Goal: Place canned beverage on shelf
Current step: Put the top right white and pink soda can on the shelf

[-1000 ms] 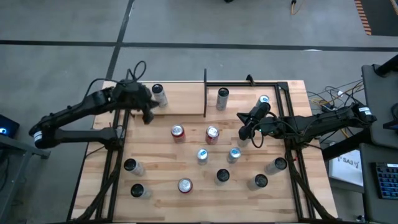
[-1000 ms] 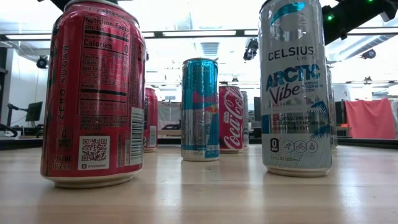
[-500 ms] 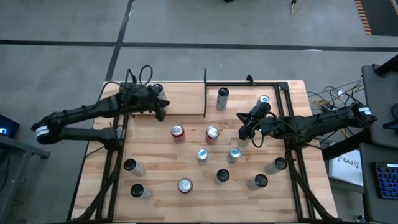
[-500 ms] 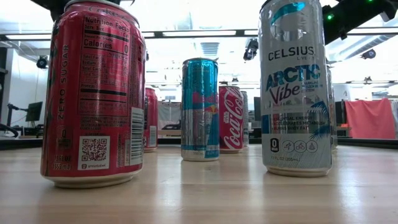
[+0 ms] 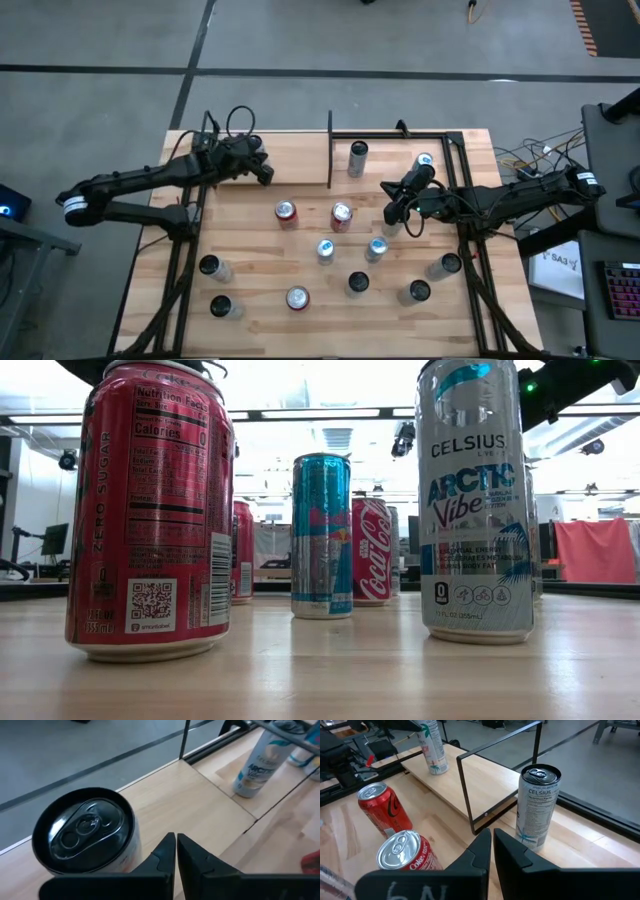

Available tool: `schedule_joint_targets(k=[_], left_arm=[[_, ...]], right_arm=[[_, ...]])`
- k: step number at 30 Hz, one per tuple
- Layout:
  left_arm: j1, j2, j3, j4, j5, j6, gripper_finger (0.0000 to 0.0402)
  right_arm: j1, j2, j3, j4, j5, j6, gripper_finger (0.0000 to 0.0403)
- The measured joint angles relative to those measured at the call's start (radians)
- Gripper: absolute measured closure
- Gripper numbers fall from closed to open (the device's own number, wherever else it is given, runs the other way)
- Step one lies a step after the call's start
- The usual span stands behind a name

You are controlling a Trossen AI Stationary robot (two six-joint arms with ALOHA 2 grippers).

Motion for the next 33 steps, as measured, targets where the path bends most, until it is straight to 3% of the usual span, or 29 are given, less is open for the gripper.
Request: schedule_joint_targets(k=[15,33], left_arm=[[0.0,0.006,0.0,-0.036,-0.126,-0.019,0.0401],[0.001,0.0,0.001,-0.124,-0.202,-0.028,0.0401]], right_arm=[[0.0,0.0,0.0,0.0,-0.001,0.002,0.039],[0.0,0.0,0.0,0.0,-0.001,0.003,0.039]])
